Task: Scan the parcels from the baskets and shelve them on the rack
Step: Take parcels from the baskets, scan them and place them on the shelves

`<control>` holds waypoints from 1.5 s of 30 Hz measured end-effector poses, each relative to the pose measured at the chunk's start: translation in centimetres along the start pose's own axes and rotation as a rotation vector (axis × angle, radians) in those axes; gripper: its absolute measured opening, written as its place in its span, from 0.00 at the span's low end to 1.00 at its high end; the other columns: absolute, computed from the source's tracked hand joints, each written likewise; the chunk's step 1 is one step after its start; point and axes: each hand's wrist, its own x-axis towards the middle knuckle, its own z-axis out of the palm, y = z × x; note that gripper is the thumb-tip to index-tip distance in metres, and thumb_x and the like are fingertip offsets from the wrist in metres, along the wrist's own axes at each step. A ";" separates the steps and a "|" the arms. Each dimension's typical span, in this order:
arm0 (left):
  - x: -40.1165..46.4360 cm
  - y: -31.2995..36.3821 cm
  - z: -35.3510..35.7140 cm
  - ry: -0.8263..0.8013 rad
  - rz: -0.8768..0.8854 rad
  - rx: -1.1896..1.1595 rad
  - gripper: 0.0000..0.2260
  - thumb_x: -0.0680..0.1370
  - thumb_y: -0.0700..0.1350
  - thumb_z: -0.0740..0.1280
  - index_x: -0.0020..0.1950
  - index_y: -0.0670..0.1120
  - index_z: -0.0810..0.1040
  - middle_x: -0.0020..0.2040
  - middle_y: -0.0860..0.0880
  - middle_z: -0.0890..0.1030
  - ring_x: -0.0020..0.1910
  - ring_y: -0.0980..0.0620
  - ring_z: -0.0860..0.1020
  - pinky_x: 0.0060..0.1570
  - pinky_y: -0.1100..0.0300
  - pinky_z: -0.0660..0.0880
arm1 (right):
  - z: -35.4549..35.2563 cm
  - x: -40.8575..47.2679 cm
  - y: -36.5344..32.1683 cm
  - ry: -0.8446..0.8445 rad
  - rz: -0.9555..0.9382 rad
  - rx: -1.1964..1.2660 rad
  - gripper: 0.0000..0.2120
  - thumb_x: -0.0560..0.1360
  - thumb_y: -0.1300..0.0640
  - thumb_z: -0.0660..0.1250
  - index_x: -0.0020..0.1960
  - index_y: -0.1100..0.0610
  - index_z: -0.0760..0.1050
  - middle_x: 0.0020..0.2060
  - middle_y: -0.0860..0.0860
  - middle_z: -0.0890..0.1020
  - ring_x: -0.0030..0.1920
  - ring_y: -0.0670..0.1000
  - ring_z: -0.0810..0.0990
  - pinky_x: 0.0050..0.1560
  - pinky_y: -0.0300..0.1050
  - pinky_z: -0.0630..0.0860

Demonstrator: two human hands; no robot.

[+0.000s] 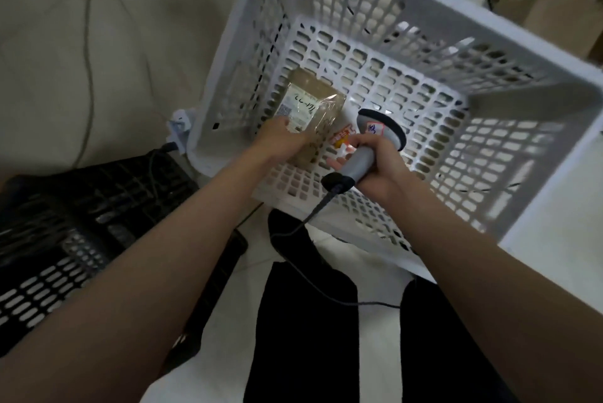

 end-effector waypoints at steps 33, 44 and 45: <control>-12.1 5.9 1.4 0.011 0.159 -0.349 0.28 0.76 0.36 0.72 0.74 0.48 0.68 0.66 0.49 0.73 0.55 0.50 0.80 0.52 0.53 0.82 | -4.0 -15.8 -0.5 -0.240 -0.224 -0.021 0.18 0.83 0.53 0.61 0.43 0.54 0.86 0.45 0.50 0.86 0.47 0.54 0.84 0.50 0.53 0.82; -37.2 10.6 -3.4 0.258 0.220 -0.627 0.35 0.70 0.38 0.78 0.74 0.52 0.70 0.63 0.50 0.78 0.56 0.52 0.80 0.45 0.64 0.79 | -1.0 -43.0 -2.1 -0.413 -0.161 -0.397 0.16 0.77 0.52 0.67 0.62 0.55 0.73 0.59 0.56 0.80 0.59 0.59 0.79 0.71 0.61 0.68; -39.2 10.7 -3.8 0.290 0.221 -0.658 0.35 0.69 0.39 0.79 0.73 0.53 0.70 0.62 0.51 0.78 0.56 0.52 0.80 0.43 0.66 0.78 | -0.8 -44.9 -2.3 -0.426 -0.159 -0.429 0.14 0.78 0.52 0.67 0.61 0.55 0.74 0.57 0.56 0.81 0.58 0.59 0.80 0.72 0.62 0.68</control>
